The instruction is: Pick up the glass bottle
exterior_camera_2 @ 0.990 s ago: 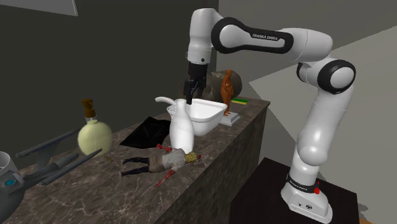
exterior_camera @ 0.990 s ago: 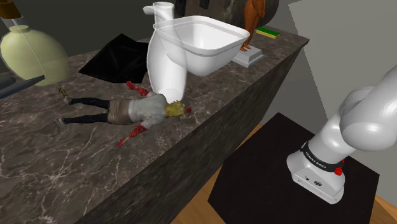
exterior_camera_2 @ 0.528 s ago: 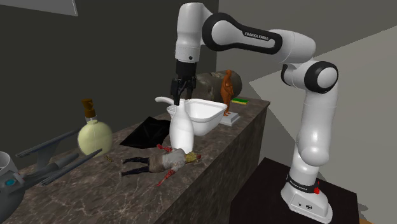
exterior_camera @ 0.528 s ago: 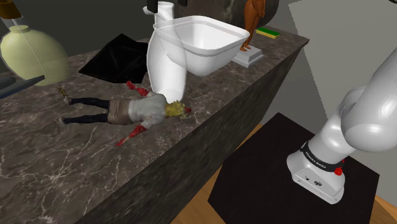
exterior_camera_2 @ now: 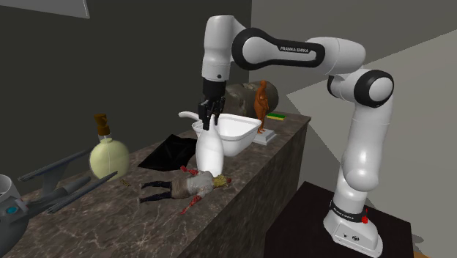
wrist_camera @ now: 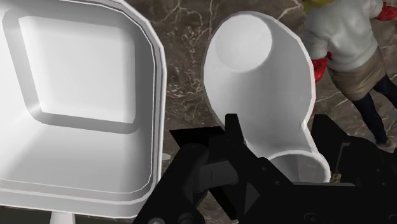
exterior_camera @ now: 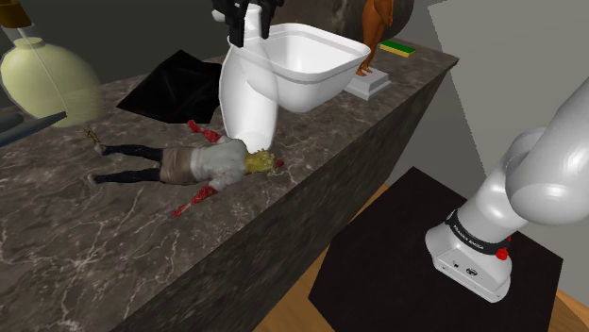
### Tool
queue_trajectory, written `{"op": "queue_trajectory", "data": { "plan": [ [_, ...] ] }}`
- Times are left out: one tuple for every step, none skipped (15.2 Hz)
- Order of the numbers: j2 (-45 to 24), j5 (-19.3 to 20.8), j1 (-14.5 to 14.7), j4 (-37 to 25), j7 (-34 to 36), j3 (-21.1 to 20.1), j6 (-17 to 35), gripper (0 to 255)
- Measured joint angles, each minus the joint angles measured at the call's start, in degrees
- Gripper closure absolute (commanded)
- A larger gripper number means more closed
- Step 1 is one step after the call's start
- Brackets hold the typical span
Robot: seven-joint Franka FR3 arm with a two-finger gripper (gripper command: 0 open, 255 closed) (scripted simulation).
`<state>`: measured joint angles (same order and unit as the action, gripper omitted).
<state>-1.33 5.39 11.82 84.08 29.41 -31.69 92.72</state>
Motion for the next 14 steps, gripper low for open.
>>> {"op": "queue_trajectory", "data": {
  "plan": [
    [0.04,-0.01,-0.01,0.05,-0.01,0.01,0.07,255],
    [0.07,-0.03,-0.01,0.08,-0.02,0.01,0.10,255],
    [0.09,-0.03,-0.02,0.10,-0.02,0.01,0.11,255],
    [0.09,-0.04,-0.02,0.11,-0.02,0.01,0.11,255],
    [0.10,-0.04,-0.02,0.11,-0.03,0.01,0.12,255],
    [0.08,-0.03,-0.01,0.10,-0.02,0.01,0.12,255],
    [0.08,-0.02,-0.01,0.09,-0.01,0.01,0.11,255],
    [0.04,0.00,0.02,0.05,0.04,-0.02,0.08,255],
    [-0.13,0.09,0.08,-0.42,0.12,-0.07,-0.31,255],
    [-0.55,0.33,0.20,-1.42,0.24,-0.16,-0.99,255],
    [-0.87,0.51,0.28,-2.48,0.28,-0.23,-1.81,255],
    [-1.26,0.74,0.36,-3.65,0.29,-0.28,-2.64,255],
    [-1.36,0.81,0.44,-4.49,0.33,-0.34,-3.41,255],
    [-2.16,1.29,0.70,-6.28,0.54,-0.52,-4.53,255]
  ]
}}
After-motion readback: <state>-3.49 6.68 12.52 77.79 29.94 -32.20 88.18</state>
